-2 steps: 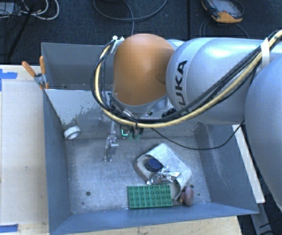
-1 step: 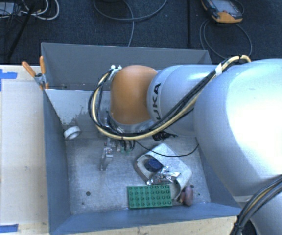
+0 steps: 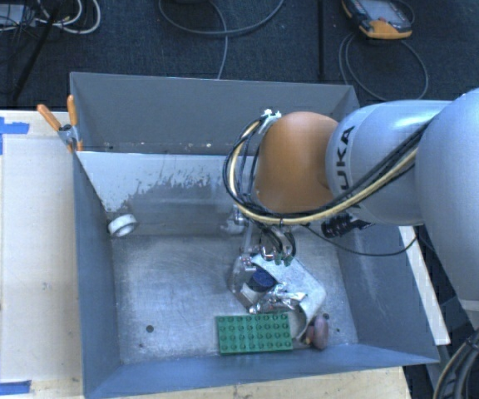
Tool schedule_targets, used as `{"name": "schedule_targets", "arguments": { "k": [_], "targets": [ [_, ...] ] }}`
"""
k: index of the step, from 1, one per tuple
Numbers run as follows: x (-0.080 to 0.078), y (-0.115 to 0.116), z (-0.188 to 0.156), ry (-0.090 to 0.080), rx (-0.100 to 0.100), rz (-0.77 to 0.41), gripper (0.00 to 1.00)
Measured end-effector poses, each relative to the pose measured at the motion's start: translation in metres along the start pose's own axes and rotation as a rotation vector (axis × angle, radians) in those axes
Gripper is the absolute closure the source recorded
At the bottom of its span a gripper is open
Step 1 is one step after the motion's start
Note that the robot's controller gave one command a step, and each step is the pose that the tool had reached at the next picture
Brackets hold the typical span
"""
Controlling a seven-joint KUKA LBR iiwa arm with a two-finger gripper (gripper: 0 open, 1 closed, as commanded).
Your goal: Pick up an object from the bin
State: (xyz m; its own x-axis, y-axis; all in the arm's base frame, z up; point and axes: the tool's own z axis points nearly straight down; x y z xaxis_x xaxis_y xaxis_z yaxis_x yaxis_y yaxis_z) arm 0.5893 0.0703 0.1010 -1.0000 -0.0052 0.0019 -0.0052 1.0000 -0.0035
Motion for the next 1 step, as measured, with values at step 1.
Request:
{"name": "schedule_targets", "arguments": {
  "k": [1],
  "targets": [
    [-0.0069, -0.0584, 0.0018, -0.001, -0.002, -0.174, 0.00]
  ]
}}
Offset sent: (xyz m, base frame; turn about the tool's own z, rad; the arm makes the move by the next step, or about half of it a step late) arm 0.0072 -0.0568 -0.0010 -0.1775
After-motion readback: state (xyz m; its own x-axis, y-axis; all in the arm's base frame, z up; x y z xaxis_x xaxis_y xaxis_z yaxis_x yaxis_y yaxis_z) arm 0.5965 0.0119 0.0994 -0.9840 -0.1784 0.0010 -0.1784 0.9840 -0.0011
